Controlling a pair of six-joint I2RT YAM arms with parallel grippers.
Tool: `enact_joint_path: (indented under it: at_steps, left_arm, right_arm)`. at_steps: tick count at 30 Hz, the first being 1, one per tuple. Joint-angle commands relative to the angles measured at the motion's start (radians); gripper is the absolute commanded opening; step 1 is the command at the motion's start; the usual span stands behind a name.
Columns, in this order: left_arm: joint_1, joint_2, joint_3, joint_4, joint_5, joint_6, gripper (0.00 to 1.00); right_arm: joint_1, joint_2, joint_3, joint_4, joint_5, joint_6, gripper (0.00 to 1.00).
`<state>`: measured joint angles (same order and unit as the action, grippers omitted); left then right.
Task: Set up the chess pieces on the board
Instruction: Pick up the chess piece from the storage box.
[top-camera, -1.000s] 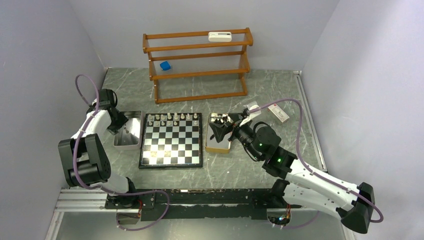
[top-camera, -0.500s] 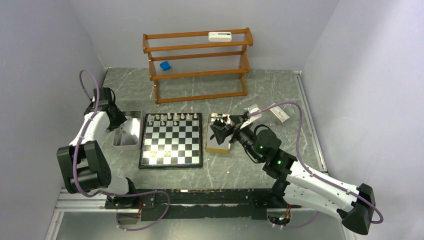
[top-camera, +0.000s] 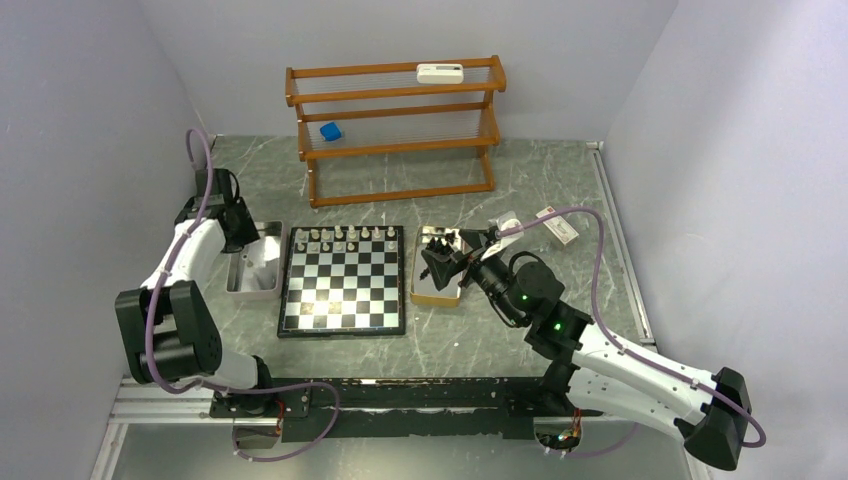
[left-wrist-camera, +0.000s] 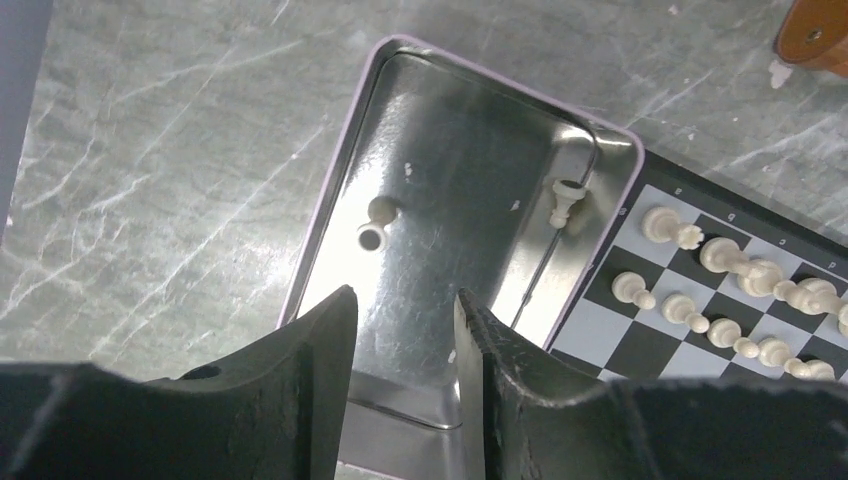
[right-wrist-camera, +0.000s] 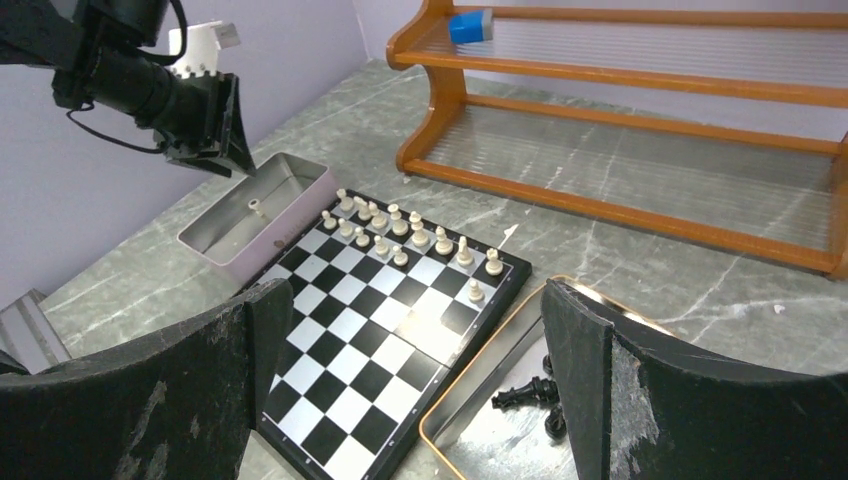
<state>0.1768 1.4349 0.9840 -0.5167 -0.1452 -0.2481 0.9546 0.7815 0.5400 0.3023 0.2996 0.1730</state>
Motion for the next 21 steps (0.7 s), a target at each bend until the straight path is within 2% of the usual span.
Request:
enact_joint_path:
  at_steps: [1, 7, 10, 15, 18, 21]
  left_arm:
    - [-0.027, 0.025, 0.068, 0.003, -0.014, 0.058, 0.46]
    - [-0.029, 0.069, 0.075, 0.005, -0.033, 0.070, 0.44]
    - [-0.028, 0.045, 0.045, 0.047, 0.005, 0.075, 0.43]
    - [-0.028, 0.033, 0.049, 0.024, -0.058, 0.032, 0.49]
    - [-0.029, 0.014, 0.062, -0.014, -0.106, 0.015, 0.48]
    - [-0.028, -0.028, 0.051, -0.031, -0.103, 0.002, 0.52]
  right_arm:
    - [-0.005, 0.002, -0.010, 0.058, -0.011, -0.025, 1.00]
    - [-0.004, -0.019, -0.018, 0.054, -0.029, -0.030, 1.00]
    - [-0.004, -0.036, -0.035, 0.073, -0.021, -0.033, 1.00]
    - [-0.004, -0.035, -0.023, 0.056, -0.030, -0.024, 1.00]
    - [-0.005, -0.037, -0.020, 0.046, -0.030, -0.021, 1.00]
    - [-0.005, -0.037, -0.029, 0.060, -0.030, -0.017, 1.00]
